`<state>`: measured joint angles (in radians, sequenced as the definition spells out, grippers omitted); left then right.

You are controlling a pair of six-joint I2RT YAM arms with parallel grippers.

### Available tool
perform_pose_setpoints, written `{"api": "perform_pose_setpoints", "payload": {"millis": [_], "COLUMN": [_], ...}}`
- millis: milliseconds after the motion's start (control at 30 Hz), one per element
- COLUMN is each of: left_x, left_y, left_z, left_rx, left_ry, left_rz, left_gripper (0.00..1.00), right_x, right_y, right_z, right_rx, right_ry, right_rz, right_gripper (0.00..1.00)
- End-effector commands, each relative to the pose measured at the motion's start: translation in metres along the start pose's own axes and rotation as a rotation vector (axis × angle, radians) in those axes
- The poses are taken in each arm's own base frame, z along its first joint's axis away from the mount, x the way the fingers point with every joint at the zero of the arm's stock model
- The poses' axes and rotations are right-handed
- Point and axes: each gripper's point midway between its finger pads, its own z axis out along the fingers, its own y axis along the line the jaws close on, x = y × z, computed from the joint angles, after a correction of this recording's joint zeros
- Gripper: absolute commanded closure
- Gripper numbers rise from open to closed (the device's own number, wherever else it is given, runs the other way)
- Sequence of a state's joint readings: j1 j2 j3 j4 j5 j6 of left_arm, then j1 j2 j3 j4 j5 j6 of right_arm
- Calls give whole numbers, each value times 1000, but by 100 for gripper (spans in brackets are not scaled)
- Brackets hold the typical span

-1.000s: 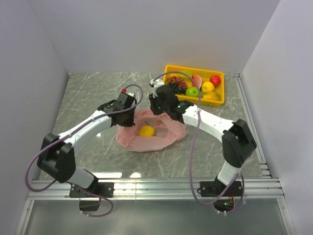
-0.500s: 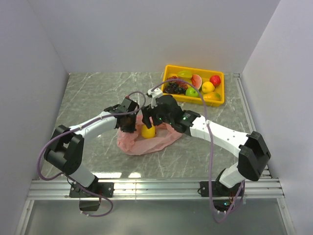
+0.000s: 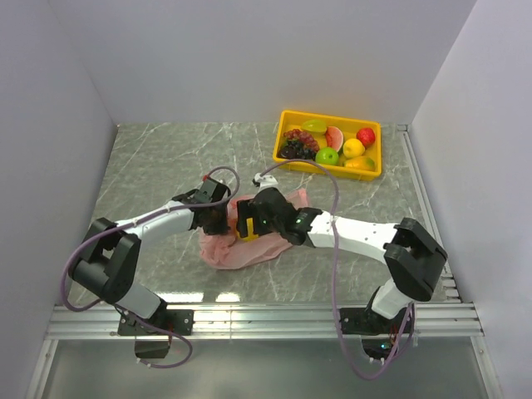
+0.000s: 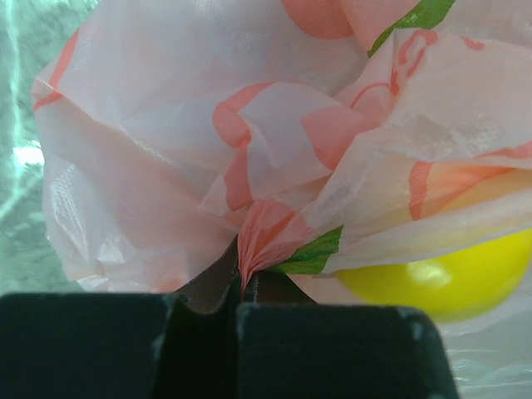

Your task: Untie the knot of the plastic bag and take out the fruit

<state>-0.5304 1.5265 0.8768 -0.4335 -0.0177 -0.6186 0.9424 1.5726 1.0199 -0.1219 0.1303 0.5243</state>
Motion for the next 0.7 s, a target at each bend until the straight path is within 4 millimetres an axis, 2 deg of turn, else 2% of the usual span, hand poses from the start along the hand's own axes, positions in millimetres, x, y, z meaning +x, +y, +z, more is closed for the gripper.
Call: {"api": "perform_pose_setpoints", "payload": {"millis": [0,233,367,567,667], "left_x": [-12,-14,-12,-6,-5], "left_y": [-20,-27,-28,-31,-31], "left_z": [-6,-6,-7,-5,-5], "left_rx": [104,140,157,188,189], "left_ry": [-57,-70,-76,-65,-63], "left_rz": [-72,-97,-119,-133,-137], "left_gripper": [99,99,99,99,99], "right_x": [-22,-15,3,17,14], "right_y": [7,-3,-16,-19,-14], "right_z": [13,36,43,55,61], "right_rx": [49,136,194,189,169], "right_ry": [-124,-126,-89,-77,-89], "right_rz": [124,173,197,188,183], "right_gripper": [7,7,7,7,7]}}
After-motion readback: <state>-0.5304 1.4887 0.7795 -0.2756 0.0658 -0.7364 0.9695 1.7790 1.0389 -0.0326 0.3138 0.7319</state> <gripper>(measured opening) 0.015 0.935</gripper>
